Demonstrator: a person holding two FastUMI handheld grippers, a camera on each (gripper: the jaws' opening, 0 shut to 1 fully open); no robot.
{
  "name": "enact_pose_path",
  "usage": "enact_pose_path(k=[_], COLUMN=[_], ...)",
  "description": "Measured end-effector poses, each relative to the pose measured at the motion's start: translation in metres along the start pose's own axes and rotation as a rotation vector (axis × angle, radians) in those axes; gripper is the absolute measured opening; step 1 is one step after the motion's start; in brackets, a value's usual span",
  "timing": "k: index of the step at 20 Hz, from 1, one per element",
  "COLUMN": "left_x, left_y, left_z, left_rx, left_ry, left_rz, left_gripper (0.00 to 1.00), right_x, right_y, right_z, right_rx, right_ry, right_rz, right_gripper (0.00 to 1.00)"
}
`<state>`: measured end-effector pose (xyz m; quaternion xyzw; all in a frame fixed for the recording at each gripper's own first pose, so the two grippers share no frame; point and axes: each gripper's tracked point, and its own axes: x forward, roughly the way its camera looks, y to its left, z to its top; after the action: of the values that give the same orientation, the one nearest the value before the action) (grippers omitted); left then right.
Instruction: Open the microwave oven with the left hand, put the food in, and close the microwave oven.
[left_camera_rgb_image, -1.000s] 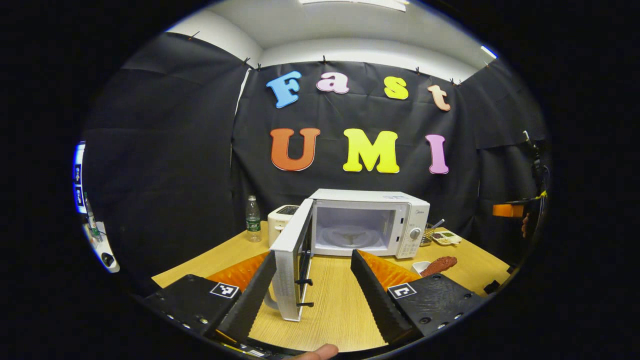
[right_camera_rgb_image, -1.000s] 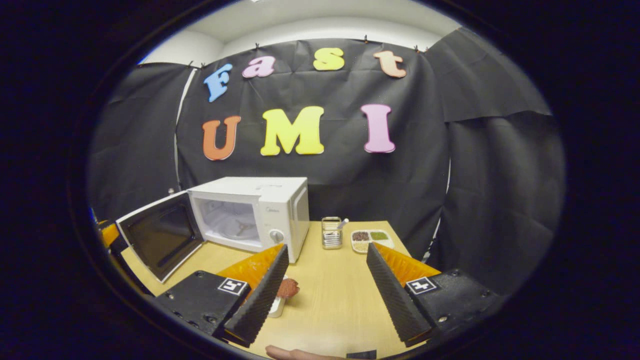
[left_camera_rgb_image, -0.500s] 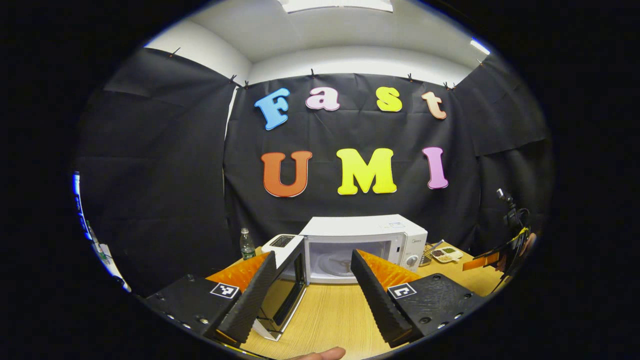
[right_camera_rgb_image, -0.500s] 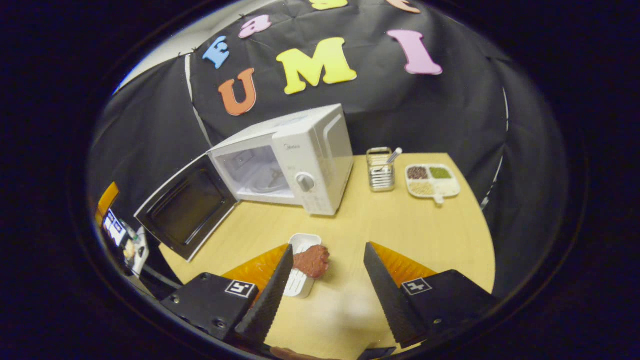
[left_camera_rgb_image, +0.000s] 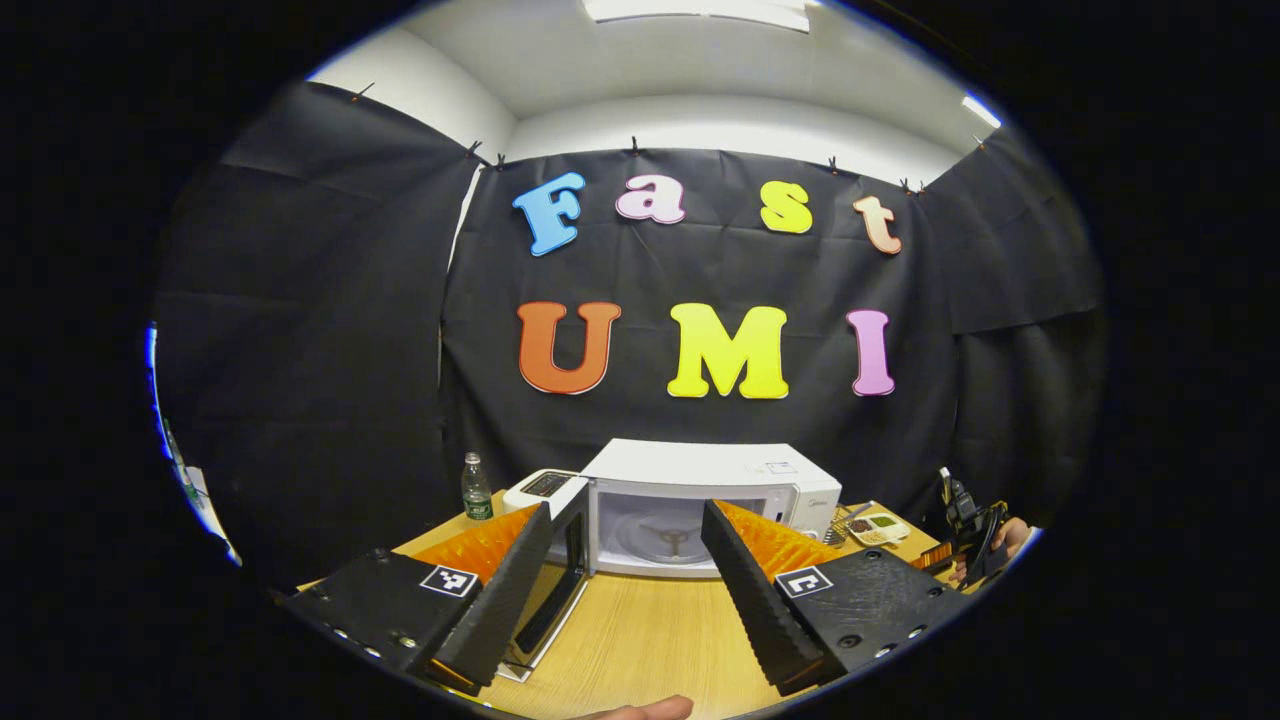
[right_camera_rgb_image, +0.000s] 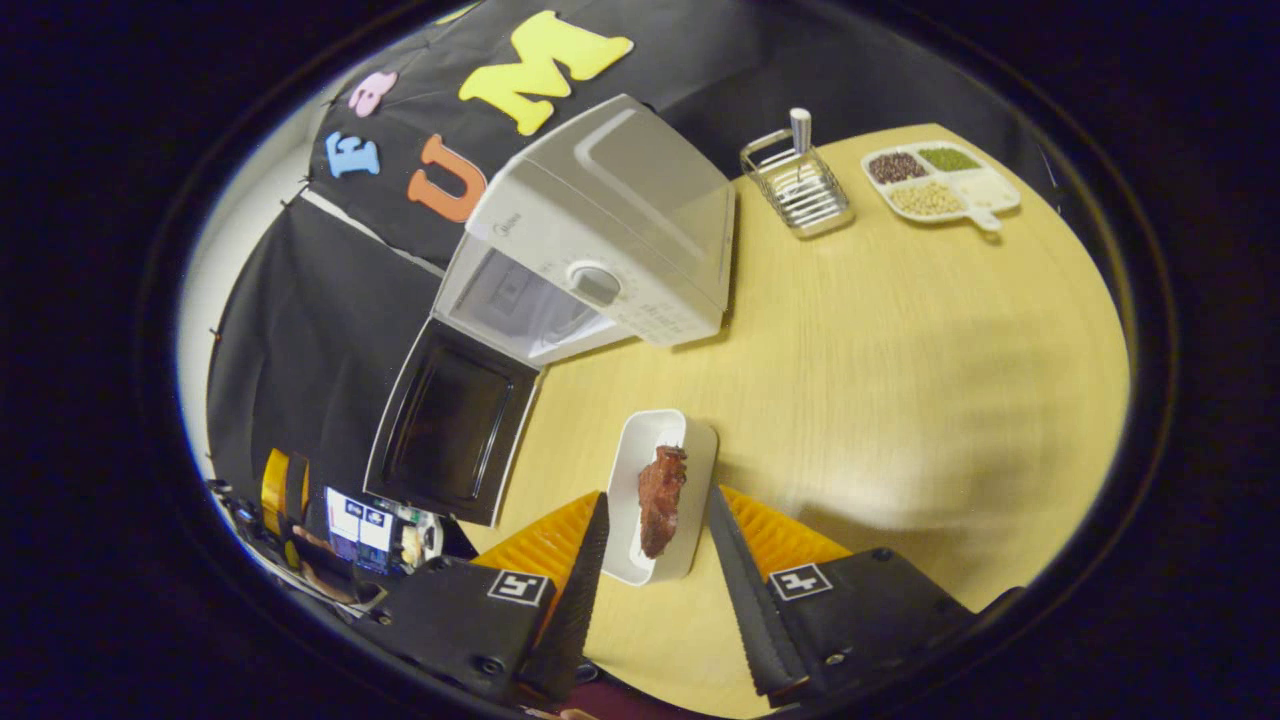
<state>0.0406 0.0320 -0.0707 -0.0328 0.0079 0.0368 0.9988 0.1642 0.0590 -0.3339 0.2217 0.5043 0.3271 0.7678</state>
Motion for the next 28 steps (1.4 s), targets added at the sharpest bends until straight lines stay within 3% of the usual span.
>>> enact_pose_path(k=[1, 3, 4, 5, 6, 8, 9, 10, 11, 18, 22, 28], left_x=[0.001, 0.002, 0.003, 0.002, 0.001, 0.001, 0.0, -0.001, -0.001, -0.015, -0.023, -0.038], left_y=[-0.003, -0.005, -0.007, -0.009, -0.011, -0.012, -0.011, -0.009, -0.007, 0.012, 0.035, 0.05], left_z=[-0.002, -0.003, -0.004, -0.003, -0.004, -0.007, -0.008, -0.008, -0.009, -0.013, -0.015, -0.009], left_rx=[0.009, 0.022, 0.023, 0.021, 0.018, 0.021, 0.023, 0.023, 0.02, -0.026, -0.011, -0.033], left_ry=[0.004, 0.014, 0.015, 0.016, 0.017, 0.017, 0.016, 0.013, 0.011, -0.011, -0.026, -0.056], left_rz=[0.002, 0.002, 0.001, -0.006, -0.015, -0.029, -0.031, -0.031, -0.032, -0.069, -0.049, -0.076], left_gripper=[0.92, 0.92, 1.0, 0.92, 0.92, 0.92, 1.0, 0.92, 0.92, 0.92, 0.92, 0.92], right_x=[0.006, 0.018, 0.018, 0.018, 0.019, 0.007, -0.001, -0.009, -0.015, -0.038, -0.033, 0.008], right_y=[0.0, 0.001, -0.001, -0.002, -0.001, 0.006, 0.012, 0.02, 0.027, 0.08, 0.113, 0.165], right_z=[-0.003, -0.014, -0.011, -0.011, -0.009, -0.009, -0.008, -0.01, -0.01, -0.01, -0.008, -0.01], right_rx=[0.031, 0.067, 0.084, 0.072, 0.047, -0.023, -0.059, -0.1, -0.142, -0.49, -0.653, -0.78], right_ry=[0.019, 0.1, 0.094, 0.083, 0.064, 0.017, -0.006, -0.028, -0.054, -0.299, -0.446, -0.616], right_rz=[0.033, 0.097, 0.111, 0.094, 0.074, 0.023, 0.002, -0.017, -0.043, -0.317, -0.449, -0.526], right_gripper=[0.52, 0.43, 0.14, 0.22, 0.11, 0.1, 0.1, 0.01, 0.1, 0.11, 0.11, 0.11])
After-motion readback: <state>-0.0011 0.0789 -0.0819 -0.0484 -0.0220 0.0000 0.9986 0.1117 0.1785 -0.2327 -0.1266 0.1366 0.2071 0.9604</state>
